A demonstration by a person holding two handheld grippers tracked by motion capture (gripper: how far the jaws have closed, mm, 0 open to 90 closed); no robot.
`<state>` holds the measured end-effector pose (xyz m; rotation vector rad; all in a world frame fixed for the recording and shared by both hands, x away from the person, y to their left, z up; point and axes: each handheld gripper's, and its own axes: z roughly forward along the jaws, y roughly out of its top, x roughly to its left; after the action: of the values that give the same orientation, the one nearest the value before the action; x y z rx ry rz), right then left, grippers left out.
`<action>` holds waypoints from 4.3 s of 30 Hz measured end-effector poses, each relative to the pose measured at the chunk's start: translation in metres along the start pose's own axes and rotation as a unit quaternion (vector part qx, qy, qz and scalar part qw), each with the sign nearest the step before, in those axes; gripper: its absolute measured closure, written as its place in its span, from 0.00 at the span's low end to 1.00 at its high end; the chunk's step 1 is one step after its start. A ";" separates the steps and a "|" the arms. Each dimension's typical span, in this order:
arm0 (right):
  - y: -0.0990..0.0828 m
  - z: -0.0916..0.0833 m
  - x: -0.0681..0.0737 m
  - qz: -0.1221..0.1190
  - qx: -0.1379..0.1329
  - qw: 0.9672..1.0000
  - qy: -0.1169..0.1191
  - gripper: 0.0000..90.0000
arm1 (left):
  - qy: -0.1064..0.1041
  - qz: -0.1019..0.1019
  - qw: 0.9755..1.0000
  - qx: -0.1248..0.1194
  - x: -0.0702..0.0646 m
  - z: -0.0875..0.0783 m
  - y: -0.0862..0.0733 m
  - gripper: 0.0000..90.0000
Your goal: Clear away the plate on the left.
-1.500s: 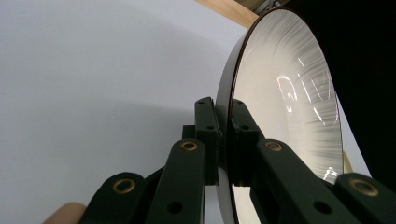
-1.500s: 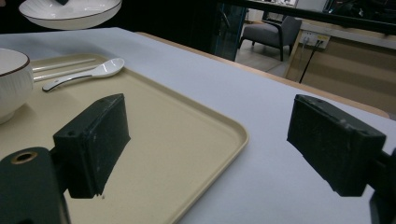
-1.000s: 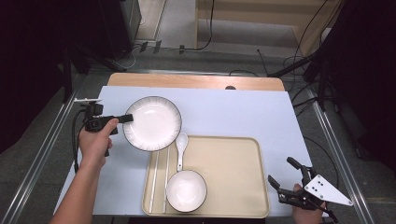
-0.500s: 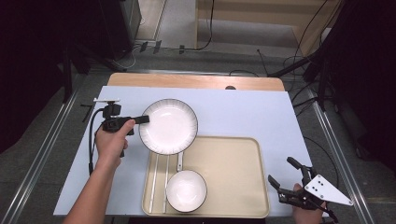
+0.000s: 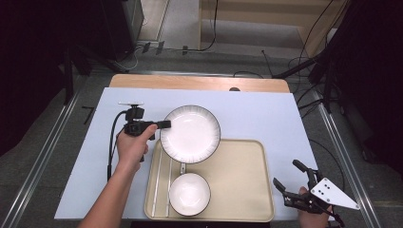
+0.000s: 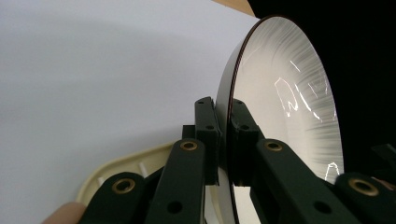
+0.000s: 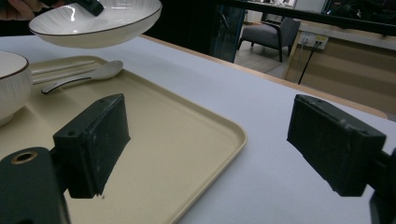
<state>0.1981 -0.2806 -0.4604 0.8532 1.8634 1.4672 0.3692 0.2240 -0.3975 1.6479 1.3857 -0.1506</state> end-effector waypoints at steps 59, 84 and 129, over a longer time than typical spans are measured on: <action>-0.001 0.000 -0.005 0.005 -0.003 1.000 -0.005 0.15 | -0.054 0.058 0.980 0.182 -0.045 0.128 -0.037 0.94; -0.002 -0.001 -0.006 0.010 -0.002 1.000 -0.003 0.15 | -0.032 0.155 0.985 0.071 -0.052 0.077 -0.029 0.00; -0.002 0.001 -0.004 0.013 0.000 1.000 -0.001 0.15 | 0.078 0.189 0.975 -0.083 -0.001 -0.036 -0.080 0.00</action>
<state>0.2012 -0.2840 -0.4625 0.8816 1.8578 1.4827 0.2869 0.2419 -0.4219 1.7749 1.1371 0.3139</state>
